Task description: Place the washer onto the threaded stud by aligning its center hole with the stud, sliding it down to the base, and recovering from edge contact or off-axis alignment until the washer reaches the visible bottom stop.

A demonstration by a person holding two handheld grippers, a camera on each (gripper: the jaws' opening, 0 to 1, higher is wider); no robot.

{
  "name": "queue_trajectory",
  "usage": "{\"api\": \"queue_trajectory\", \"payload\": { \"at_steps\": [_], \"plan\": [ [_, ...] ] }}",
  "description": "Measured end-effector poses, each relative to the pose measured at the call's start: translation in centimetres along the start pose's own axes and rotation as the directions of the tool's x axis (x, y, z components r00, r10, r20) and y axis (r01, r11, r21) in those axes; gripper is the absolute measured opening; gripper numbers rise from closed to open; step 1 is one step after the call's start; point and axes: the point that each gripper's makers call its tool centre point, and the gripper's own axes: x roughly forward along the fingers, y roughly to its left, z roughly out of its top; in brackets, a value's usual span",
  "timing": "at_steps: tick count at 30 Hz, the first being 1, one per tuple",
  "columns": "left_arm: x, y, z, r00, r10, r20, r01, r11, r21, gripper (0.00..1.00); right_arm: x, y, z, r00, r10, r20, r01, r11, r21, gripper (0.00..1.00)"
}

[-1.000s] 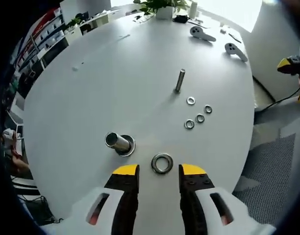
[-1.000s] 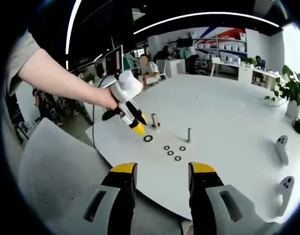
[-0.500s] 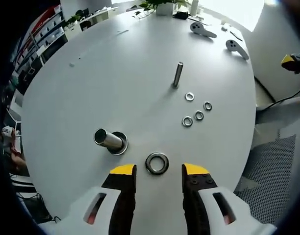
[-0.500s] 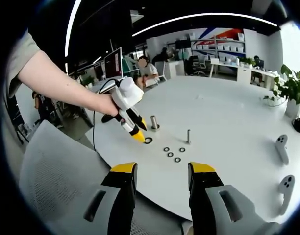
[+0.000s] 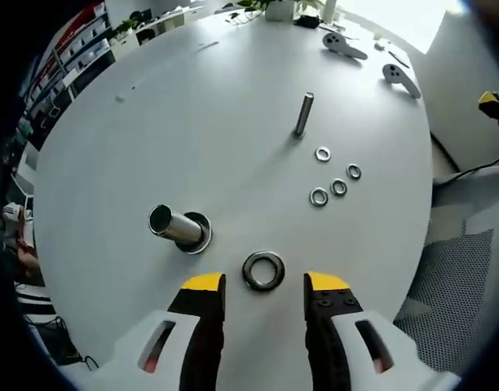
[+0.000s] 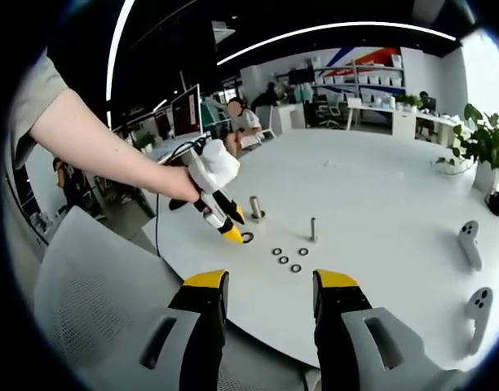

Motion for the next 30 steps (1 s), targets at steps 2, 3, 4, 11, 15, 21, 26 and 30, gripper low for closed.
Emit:
{"api": "queue_trajectory", "payload": {
  "at_steps": [2,3,4,11,15,21,26,30],
  "plan": [
    [0.33,-0.24,0.22,1.0,0.002,0.006,-0.002,1.0,-0.005,0.36,-0.01,-0.05,-0.01,1.0,-0.003,0.001,0.003,1.0,0.001,0.44],
    [0.48,-0.34,0.27,1.0,0.005,0.003,-0.005,1.0,-0.001,0.36,-0.02,-0.06,-0.01,1.0,-0.003,0.001,0.003,1.0,0.002,0.44],
    [0.6,-0.42,0.27,1.0,0.008,0.0,-0.008,1.0,0.002,0.36,-0.06,-0.11,-0.01,1.0,-0.005,0.002,0.005,1.0,0.007,0.44],
    [0.96,-0.23,0.36,1.0,0.02,-0.019,-0.02,0.999,0.031,0.29,-0.04,-0.11,0.07,1.0,-0.005,0.006,0.005,1.0,0.009,0.44],
    [0.95,-0.05,0.21,0.999,0.022,-0.023,-0.022,0.999,0.036,0.27,-0.06,-0.16,0.15,1.0,-0.007,0.011,0.006,1.0,0.015,0.44],
    [0.93,-0.31,0.11,0.999,0.032,-0.03,-0.03,0.996,0.08,0.23,-0.11,-0.14,0.26,1.0,-0.006,0.016,0.006,1.0,0.019,0.44],
    [0.91,-0.21,0.09,0.999,0.034,-0.037,-0.031,0.996,0.087,0.21,-0.1,-0.2,0.23,1.0,-0.006,0.017,0.006,1.0,0.023,0.44],
    [0.74,-0.27,-0.54,0.998,0.028,-0.065,-0.02,0.994,0.11,0.21,-0.14,-0.2,0.25,1.0,-0.007,0.019,0.006,1.0,0.026,0.44]
  ]
}}
